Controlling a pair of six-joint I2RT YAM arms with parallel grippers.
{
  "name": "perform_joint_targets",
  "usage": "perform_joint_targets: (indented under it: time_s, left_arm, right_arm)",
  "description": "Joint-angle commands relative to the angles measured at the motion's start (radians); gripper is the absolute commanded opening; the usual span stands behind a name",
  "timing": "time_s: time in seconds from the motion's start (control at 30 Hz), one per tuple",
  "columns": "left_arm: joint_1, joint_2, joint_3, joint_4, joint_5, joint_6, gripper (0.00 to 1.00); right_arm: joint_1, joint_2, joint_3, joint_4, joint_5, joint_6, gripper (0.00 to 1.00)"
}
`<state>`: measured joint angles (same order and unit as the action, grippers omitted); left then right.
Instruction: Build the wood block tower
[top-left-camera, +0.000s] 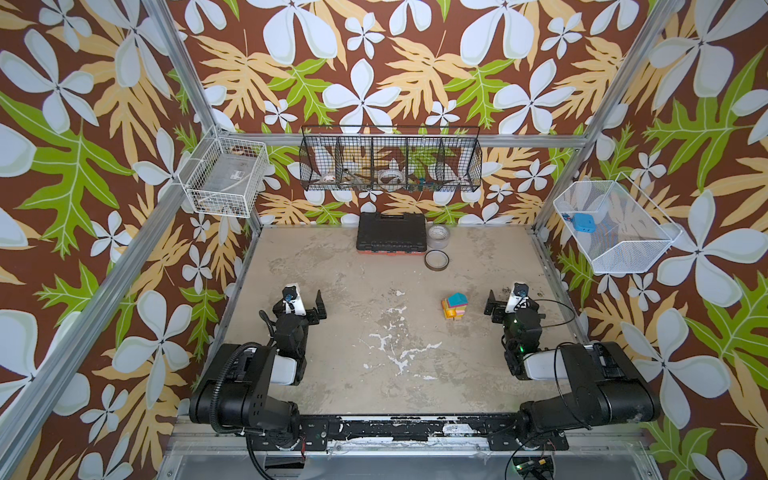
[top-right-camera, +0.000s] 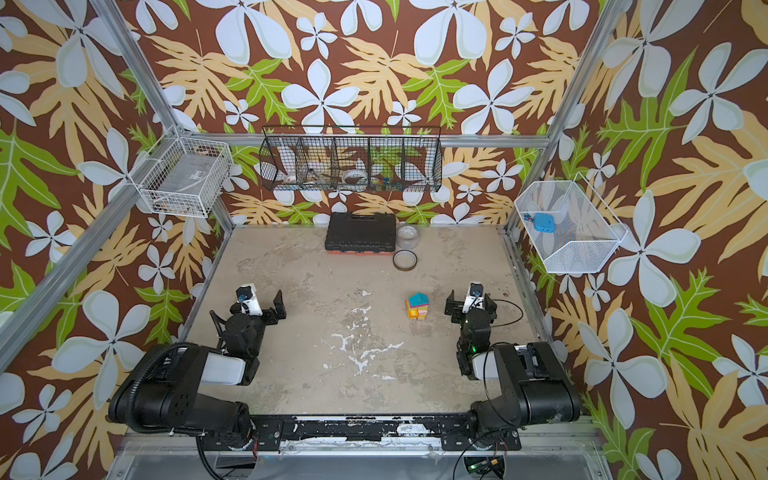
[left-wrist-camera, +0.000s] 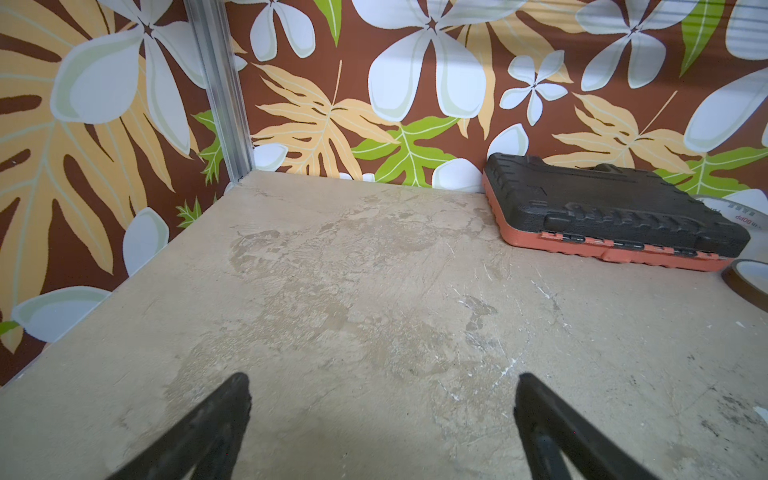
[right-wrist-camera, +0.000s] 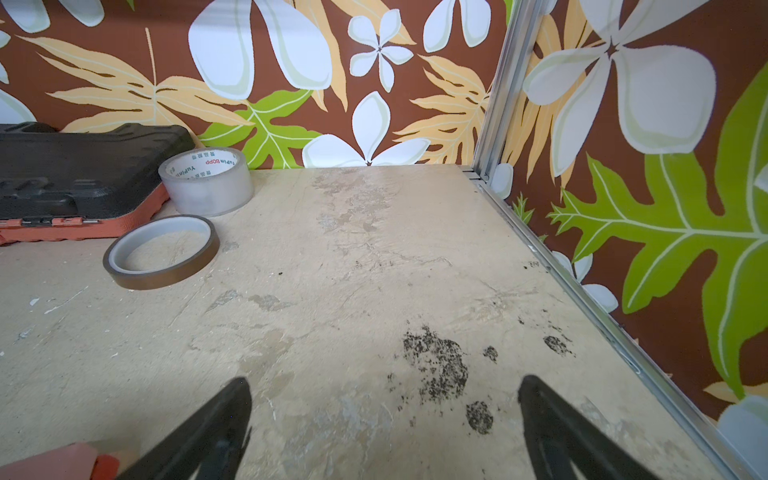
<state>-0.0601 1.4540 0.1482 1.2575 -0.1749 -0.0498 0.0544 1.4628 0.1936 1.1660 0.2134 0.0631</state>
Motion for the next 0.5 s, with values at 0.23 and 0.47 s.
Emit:
perform_joint_targets:
  time_s: [0.23, 0.47]
  left_arm:
    - [0.002, -0.001, -0.001, 0.051, 0.007, -0.007, 1.0]
    - [0.002, 0.002, 0.004, 0.045, 0.008, -0.005, 1.0]
  right_arm:
    - [0.001, 0.0, -0.003, 0.034, 0.0, -0.005, 1.0]
    - [0.001, 0.001, 0.0, 0.034, 0.0, -0.005, 1.0]
